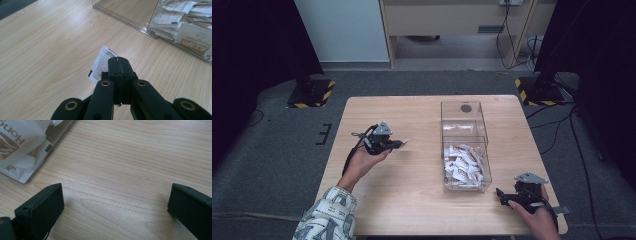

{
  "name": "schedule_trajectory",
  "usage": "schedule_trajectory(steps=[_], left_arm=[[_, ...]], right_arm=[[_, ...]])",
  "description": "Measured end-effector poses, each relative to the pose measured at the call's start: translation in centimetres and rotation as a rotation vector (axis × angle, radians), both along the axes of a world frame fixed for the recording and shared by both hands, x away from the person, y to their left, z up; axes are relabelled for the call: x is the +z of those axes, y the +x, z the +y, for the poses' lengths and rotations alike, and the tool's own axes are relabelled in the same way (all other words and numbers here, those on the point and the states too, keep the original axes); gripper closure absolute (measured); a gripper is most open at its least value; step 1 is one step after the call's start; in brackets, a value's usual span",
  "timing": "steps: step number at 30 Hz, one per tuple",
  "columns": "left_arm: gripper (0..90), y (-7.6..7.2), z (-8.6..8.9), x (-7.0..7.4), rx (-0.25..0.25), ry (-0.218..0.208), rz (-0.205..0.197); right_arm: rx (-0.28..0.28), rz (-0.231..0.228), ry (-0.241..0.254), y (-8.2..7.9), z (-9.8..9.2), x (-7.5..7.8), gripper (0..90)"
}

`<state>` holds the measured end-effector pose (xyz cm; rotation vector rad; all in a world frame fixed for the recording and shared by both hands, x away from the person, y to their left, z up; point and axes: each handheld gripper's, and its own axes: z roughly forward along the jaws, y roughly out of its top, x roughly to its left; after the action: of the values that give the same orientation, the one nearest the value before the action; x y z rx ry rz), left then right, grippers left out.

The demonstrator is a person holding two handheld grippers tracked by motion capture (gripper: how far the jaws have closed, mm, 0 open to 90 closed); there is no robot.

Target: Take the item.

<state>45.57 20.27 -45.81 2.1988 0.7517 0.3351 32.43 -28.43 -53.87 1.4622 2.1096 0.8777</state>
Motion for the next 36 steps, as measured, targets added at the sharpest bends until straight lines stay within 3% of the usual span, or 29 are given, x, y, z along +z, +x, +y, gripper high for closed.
schedule_trajectory(steps=[36], left_arm=[[88.7, 0.6, 2.5, -2.4, 0.071, 0.031, 0.036]], right_arm=[[0.0, 0.0, 0.0, 0.0, 0.0, 0.0, 0.8]])
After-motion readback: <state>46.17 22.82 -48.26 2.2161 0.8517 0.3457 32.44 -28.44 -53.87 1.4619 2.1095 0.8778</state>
